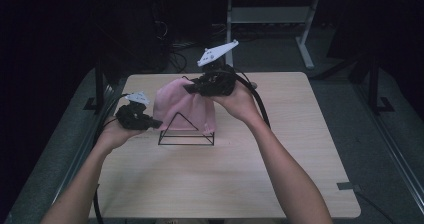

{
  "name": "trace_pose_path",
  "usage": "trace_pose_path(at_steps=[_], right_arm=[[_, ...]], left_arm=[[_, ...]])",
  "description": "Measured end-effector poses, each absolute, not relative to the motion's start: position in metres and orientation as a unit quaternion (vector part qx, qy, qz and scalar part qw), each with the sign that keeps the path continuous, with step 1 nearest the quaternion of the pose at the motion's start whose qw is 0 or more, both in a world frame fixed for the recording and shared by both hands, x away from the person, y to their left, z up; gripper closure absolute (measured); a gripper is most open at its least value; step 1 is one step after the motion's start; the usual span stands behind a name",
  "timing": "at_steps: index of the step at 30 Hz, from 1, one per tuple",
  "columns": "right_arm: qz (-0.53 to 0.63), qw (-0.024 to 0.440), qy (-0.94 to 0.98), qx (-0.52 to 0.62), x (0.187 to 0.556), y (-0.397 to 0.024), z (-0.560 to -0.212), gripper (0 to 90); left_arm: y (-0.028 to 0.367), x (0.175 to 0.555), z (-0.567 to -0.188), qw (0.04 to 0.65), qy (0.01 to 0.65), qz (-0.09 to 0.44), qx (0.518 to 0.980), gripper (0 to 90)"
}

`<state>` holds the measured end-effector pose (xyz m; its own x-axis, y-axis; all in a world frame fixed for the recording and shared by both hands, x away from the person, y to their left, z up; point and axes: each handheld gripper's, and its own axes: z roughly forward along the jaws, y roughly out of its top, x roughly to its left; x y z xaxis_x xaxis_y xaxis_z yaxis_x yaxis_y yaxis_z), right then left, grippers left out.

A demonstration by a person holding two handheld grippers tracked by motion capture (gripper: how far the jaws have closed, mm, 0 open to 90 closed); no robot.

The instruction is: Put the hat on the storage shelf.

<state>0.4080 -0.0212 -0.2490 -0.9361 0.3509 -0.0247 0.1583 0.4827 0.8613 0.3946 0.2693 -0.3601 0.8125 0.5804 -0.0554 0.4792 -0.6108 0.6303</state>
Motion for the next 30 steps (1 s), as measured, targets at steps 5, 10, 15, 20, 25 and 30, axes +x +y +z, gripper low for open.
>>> trace_pose_path(at_steps=[5,10,15,20,25,30], right_arm=[[0.479,0.089,0.861,0.149,0.411,-0.017,-0.255,78.2],[0.471,0.081,0.866,0.149,0.413,-0.014,-0.261,78.2],[0.467,0.070,0.869,0.151,0.417,-0.013,-0.268,78.1],[0.460,0.059,0.873,0.151,0.416,-0.011,-0.273,77.8],[0.450,0.052,0.879,0.152,0.416,-0.007,-0.281,77.4],[0.445,0.047,0.881,0.155,0.419,-0.006,-0.288,77.4]], left_arm=[[0.271,0.396,-0.368,0.324,0.304,0.072,0.893,81.8],[0.270,0.398,-0.376,0.317,0.312,0.068,0.893,81.8],[0.267,0.401,-0.381,0.304,0.315,0.069,0.897,81.8],[0.265,0.402,-0.386,0.280,0.311,0.069,0.905,81.6],[0.267,0.404,-0.395,0.281,0.315,0.063,0.904,81.6],[0.269,0.405,-0.401,0.283,0.319,0.057,0.903,81.6]])
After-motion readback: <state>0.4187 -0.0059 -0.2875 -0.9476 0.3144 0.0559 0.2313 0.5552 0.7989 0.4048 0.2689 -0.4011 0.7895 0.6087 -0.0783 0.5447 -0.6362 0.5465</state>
